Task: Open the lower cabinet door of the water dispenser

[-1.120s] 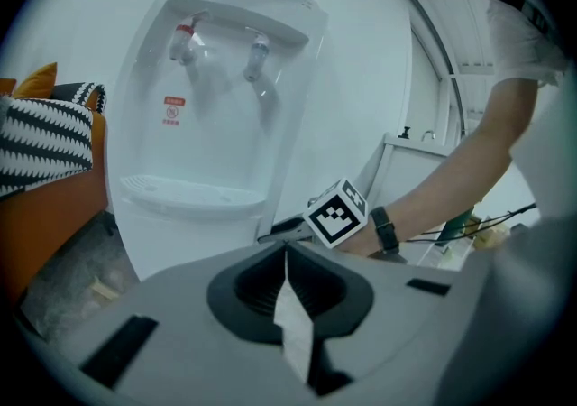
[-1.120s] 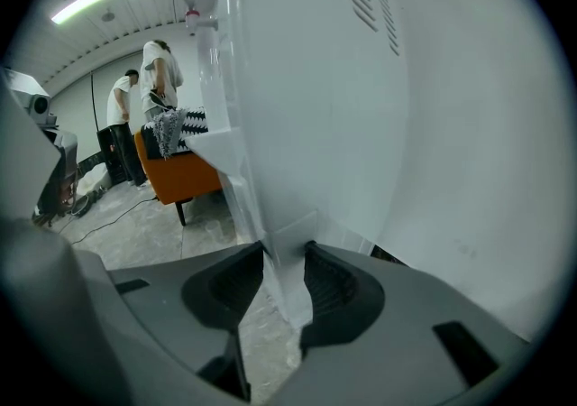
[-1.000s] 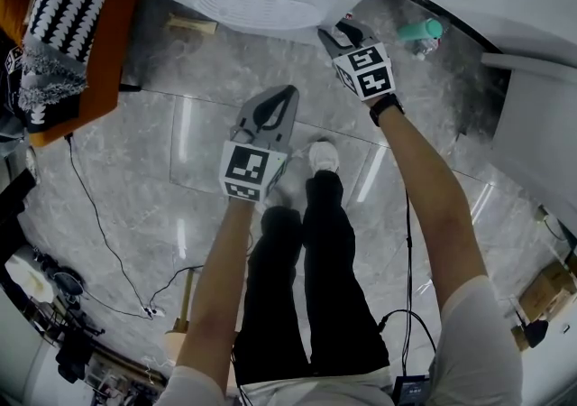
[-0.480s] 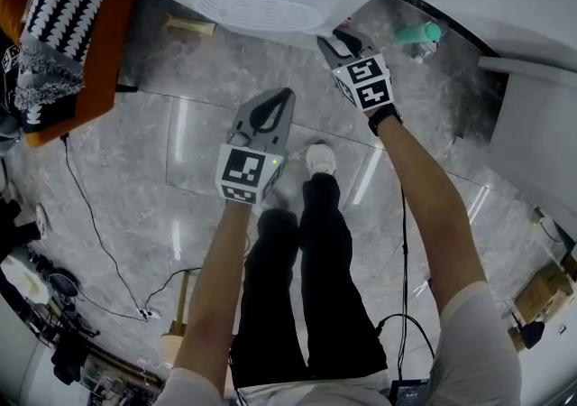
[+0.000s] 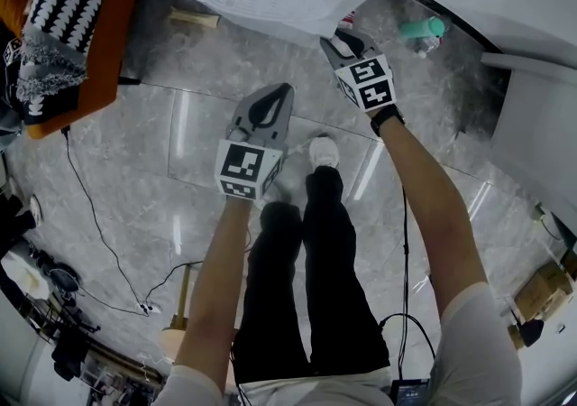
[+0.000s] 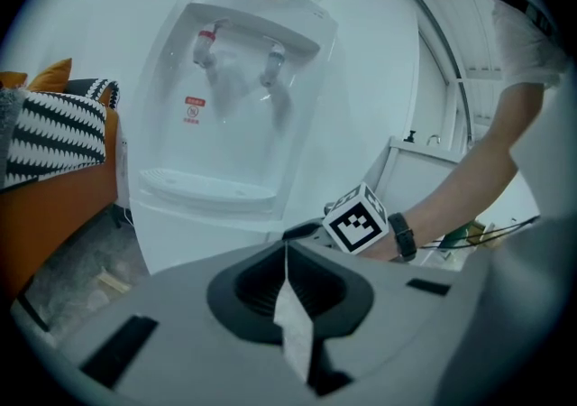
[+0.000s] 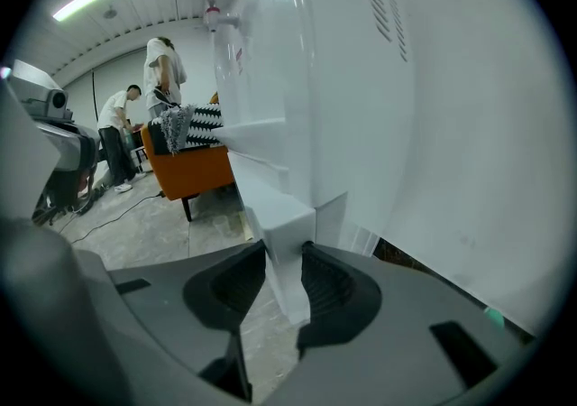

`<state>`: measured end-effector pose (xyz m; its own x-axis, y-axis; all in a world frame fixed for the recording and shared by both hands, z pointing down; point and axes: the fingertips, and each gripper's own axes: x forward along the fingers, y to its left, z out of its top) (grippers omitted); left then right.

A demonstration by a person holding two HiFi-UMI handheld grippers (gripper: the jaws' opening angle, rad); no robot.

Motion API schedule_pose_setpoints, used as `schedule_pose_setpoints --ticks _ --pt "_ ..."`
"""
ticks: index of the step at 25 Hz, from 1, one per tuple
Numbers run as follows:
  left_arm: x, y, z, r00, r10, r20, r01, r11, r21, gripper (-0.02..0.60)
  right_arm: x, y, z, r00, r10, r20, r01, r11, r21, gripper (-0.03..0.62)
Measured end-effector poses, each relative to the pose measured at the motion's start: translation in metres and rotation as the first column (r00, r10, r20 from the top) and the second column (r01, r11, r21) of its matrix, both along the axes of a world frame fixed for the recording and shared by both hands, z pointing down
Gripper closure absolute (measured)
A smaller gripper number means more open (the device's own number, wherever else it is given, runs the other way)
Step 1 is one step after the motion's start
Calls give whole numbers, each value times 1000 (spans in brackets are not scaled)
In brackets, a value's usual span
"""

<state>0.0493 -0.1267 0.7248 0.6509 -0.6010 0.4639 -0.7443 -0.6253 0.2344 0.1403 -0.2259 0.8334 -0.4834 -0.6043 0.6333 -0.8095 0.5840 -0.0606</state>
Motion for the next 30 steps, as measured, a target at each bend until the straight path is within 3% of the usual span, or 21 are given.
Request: schedule_pose_setpoints --ticks 30 --pt "-29 20 -2 999 -44 -6 43 998 -34 568 -18 34 0 1000 19 6 -18 999 -50 462"
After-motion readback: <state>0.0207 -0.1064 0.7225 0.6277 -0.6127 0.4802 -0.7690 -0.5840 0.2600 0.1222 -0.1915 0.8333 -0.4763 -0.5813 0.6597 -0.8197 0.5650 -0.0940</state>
